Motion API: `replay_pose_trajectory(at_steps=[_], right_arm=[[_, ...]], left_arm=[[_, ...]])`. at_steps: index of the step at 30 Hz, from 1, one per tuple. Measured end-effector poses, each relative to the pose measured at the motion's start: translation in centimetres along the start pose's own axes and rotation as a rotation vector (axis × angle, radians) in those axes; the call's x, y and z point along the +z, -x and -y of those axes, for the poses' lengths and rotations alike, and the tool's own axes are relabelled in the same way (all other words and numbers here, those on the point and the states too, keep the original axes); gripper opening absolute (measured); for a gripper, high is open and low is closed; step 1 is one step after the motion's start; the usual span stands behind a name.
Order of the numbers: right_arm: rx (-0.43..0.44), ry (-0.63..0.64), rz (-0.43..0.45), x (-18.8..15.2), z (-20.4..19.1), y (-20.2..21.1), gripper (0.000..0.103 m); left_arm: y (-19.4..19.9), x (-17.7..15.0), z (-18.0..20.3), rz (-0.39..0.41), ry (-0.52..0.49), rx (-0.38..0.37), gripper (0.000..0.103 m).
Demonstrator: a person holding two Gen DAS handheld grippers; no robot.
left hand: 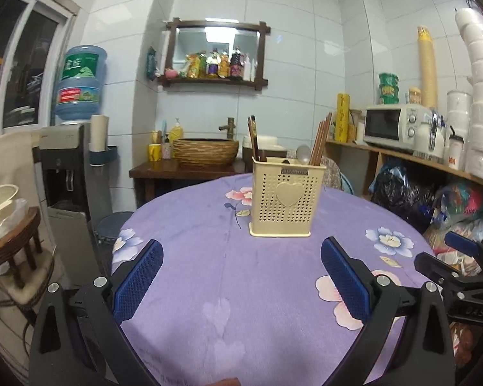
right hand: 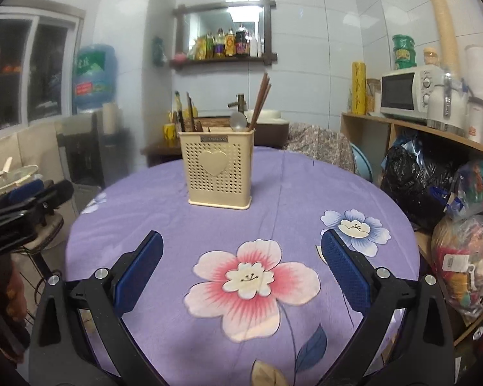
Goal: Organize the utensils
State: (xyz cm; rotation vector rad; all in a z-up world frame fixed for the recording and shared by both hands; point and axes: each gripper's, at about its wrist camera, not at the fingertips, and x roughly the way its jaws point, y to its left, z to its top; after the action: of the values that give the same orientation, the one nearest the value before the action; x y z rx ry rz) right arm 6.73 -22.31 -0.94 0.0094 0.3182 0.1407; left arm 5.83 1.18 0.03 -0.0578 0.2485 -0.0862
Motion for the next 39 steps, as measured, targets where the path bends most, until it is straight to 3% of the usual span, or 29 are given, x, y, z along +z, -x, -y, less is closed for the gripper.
replay_pose_trajectory(at_steps=[4,10,39], right_arm=[[-0.055,0.023,0.062,-0.8,-1.6,3.9,0.097],[-0.043,0.065,0.045,-1.5,-4.0,5.6,0.097],[-0.038,0.042,0.059,-1.3,-4.1,6.5,0.097]], left_arm=[[3.1,-0.6,0.0,0.016,0.013,0.047,0.098],[6.1,-1.1,0.3,0.083,-0.007,0.129,0.098],[7.1,-1.7,0.7,0.084,0.005,0.092,0.098]])
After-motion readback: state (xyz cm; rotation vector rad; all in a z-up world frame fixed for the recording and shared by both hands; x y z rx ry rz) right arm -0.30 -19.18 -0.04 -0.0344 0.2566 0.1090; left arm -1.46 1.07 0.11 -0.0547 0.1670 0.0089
